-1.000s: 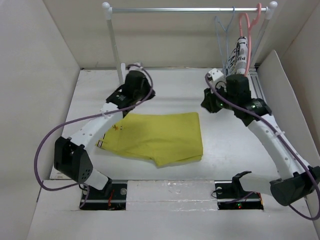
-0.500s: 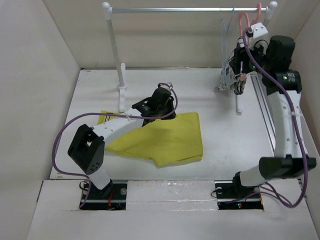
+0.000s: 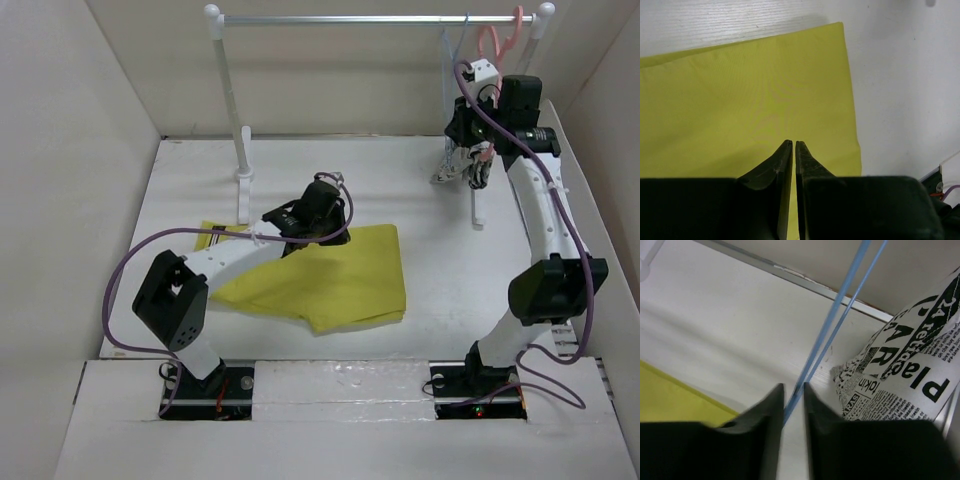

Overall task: Place the trousers on the hanger
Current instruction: Pick up the hanger from the clothesline, then place the trousers on the hanger.

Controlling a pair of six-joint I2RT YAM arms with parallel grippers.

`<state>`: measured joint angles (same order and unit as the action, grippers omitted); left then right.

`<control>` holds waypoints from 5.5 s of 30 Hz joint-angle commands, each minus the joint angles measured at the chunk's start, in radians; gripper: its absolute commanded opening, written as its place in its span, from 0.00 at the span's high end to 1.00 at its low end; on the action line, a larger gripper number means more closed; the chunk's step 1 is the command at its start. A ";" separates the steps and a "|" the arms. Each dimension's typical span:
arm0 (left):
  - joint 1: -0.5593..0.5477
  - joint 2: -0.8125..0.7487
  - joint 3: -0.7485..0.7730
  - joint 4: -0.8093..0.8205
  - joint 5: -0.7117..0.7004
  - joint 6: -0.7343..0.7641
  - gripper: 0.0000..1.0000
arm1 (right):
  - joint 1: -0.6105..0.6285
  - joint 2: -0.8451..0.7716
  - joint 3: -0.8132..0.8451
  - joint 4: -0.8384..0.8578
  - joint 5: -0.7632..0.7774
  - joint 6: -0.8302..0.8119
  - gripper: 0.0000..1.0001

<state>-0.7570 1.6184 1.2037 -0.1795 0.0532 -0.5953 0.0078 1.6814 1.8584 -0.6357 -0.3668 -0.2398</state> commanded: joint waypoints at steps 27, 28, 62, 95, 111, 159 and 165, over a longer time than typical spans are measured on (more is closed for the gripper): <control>-0.024 0.109 0.814 -0.089 0.177 0.005 0.53 | 0.100 -0.420 -0.307 0.185 0.184 0.037 1.00; -0.024 0.139 0.842 -0.090 0.177 0.003 0.53 | 0.110 -0.439 -0.353 0.177 0.190 0.037 1.00; -0.042 0.325 0.797 -0.049 0.077 0.005 1.00 | 0.584 -0.617 -0.659 -0.114 0.660 0.175 1.00; -0.094 0.252 0.099 0.466 0.281 -0.202 1.00 | 0.186 -0.740 -0.897 -0.018 -0.018 0.082 1.00; -0.174 0.221 -0.104 0.807 0.269 -0.462 1.00 | 0.120 -0.724 -0.877 -0.035 -0.001 0.053 0.96; -0.249 0.267 -0.259 0.663 -0.035 -0.399 1.00 | 0.242 -0.285 -1.257 0.691 -0.146 0.208 1.00; -0.217 0.235 -0.296 0.634 -0.042 -0.357 1.00 | 0.127 -0.434 -1.180 0.509 -0.141 0.145 1.00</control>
<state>-0.9962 1.8500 0.9447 0.6060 0.0422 -0.9974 0.1894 1.3148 0.6090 -0.0563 -0.4999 -0.0471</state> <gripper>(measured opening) 0.010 0.012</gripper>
